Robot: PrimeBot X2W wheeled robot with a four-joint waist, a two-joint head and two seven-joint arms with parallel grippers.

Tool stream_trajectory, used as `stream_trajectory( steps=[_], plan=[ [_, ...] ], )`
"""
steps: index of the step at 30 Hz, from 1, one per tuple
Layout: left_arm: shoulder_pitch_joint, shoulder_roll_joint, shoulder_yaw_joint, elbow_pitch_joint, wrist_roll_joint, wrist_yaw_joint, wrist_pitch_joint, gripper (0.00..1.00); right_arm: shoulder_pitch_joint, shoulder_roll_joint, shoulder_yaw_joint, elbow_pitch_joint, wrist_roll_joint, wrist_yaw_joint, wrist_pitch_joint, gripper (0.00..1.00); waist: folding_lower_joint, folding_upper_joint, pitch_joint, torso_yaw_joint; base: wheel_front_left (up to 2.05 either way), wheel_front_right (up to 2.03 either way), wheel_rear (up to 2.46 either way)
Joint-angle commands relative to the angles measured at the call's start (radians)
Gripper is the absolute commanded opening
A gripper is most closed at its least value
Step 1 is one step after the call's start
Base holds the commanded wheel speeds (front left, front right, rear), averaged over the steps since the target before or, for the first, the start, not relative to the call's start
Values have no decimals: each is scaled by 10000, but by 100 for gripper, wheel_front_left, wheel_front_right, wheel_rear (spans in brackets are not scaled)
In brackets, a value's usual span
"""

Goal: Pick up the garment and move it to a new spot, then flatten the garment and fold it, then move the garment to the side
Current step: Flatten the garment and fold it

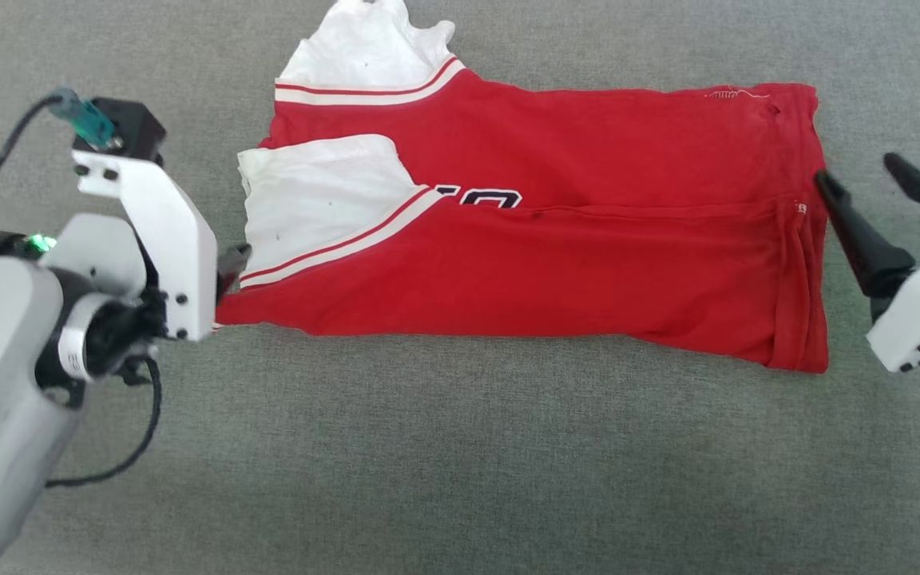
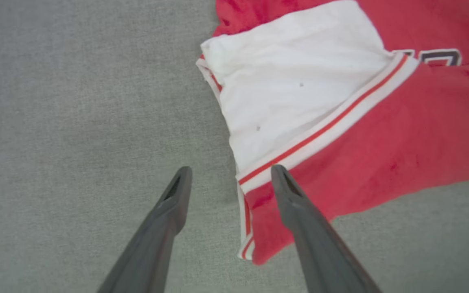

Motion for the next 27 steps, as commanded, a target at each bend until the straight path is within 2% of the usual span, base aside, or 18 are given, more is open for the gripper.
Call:
stream_trajectory(
  steps=[1, 6, 12, 18, 22, 23, 24, 27],
  plan=[
    [348, 146, 9, -630, -24, 284, 147, 100, 322, 318, -362, -375, -298, -2, -343, 100, 0, -1, -25, -11, 0, 0, 0],
    [987, 241, 17, -1278, -259, 886, 471, 100, 1032, 1184, -1038, -1154, -642, -2, -685, 100, 0, -1, -24, -237, 0, 0, 0],
    [1414, 172, 111, -767, -505, 1343, 668, 100, 1790, 1860, -1289, -1742, -605, -2, -314, 100, 0, -1, 179, -687, 0, 0, 0],
    [1742, -23, 140, 77, -863, 1651, 876, 100, 2419, 1992, -1189, -1923, -471, 0, 433, 100, 0, -1, 387, -970, 0, 0, 0],
    [1905, -325, 70, 655, -1037, 1534, 710, 100, 2640, 1959, -1006, -1769, -379, 0, 1040, 100, 0, -1, 496, -998, 0, 0, 0],
    [1956, -400, -59, 804, -1069, 1413, 821, 88, 2661, 1990, -990, -1695, -355, -2, 1202, 100, 0, -1, 525, -983, 0, 0, 0],
    [2001, -495, -99, 928, -1106, 1358, 830, 0, 2657, 2046, -977, -1612, -322, 0, 1392, 100, 0, -1, 551, -965, 0, 0, 0],
    [1927, -725, -205, 1103, -1113, 1135, 761, 0, 2458, 2119, -990, -1364, -548, 0, 1974, 100, 0, -1, 642, -856, 0, 0, 0]
  ],
)
